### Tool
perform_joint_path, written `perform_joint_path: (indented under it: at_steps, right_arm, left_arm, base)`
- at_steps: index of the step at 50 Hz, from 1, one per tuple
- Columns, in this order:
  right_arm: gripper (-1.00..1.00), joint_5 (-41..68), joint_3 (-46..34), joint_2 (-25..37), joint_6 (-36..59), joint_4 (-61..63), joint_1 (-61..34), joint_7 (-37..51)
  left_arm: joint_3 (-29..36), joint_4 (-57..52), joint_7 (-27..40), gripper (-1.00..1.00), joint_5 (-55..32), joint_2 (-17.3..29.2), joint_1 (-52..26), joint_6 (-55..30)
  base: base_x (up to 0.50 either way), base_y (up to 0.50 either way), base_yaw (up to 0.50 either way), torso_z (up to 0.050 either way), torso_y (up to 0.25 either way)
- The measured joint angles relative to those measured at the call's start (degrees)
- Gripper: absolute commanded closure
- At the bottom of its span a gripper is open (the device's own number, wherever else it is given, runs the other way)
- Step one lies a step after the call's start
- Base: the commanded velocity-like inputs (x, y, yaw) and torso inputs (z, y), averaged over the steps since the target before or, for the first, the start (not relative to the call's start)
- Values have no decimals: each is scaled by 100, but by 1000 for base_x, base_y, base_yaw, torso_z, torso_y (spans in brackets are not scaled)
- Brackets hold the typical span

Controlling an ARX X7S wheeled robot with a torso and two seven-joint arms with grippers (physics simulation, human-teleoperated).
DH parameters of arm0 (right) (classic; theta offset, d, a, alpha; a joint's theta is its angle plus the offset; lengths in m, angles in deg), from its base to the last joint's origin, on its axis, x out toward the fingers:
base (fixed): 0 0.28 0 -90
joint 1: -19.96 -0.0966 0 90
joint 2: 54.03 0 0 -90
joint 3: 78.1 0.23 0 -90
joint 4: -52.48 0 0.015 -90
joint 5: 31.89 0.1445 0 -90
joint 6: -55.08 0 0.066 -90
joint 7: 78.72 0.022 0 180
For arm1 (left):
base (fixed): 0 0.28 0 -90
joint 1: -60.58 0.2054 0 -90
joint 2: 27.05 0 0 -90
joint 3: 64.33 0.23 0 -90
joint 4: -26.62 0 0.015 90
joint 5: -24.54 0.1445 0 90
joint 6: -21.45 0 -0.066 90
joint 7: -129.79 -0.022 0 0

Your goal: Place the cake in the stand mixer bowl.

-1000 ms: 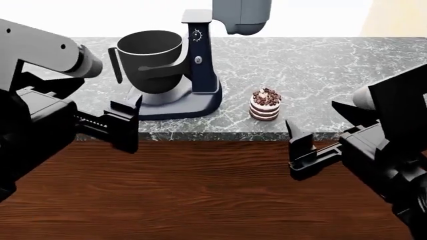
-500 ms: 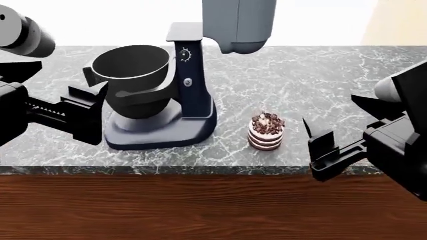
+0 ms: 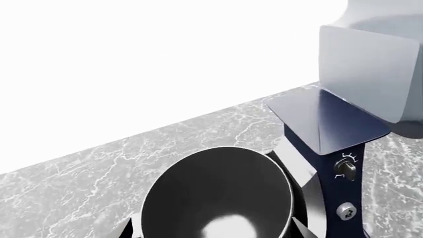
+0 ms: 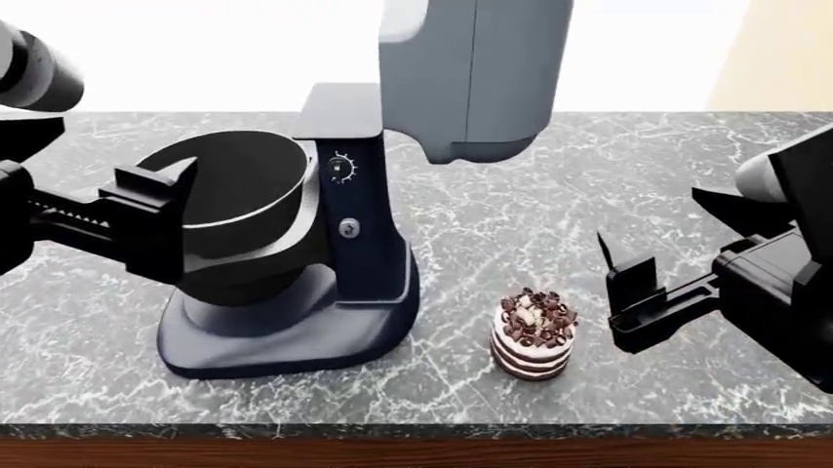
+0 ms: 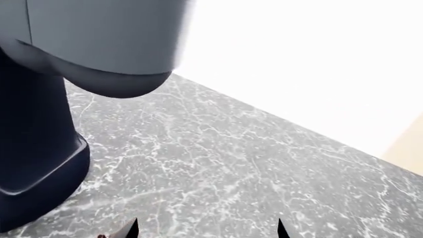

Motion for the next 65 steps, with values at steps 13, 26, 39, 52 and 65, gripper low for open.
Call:
perform_joint_path:
  at_steps: [13,26,39,52,65]
  right_arm:
    - [-100,-67,-47,86,-105,57,350,3]
    - [-100,-97,252,170,-226,300,1187,-262]
    - [-100,-102,365,174,-268,545,1670,-502]
    - [-100,-212,381,98,-223,715,1914,-817]
    - [-100,-755,431,-124,-150,758,2190,-1274]
  left_arm:
    - [-11,-47,-81,-100,12,85,3,40]
    - [-9,-87,-151,-100,48,139,31,88]
    - [-31,-114,-238,-100,116,194,96,123]
    - [-26,-118,-329,-100,199,214,136,133]
    - [-16,-122,-415,-100,270,221,153,146]
  base:
    - [0,0,0,0,0]
    - [0,0,0,0,0]
    - [0,0,0,0,0]
    - [0,0,0,0,0]
    - [0,0,0,0,0]
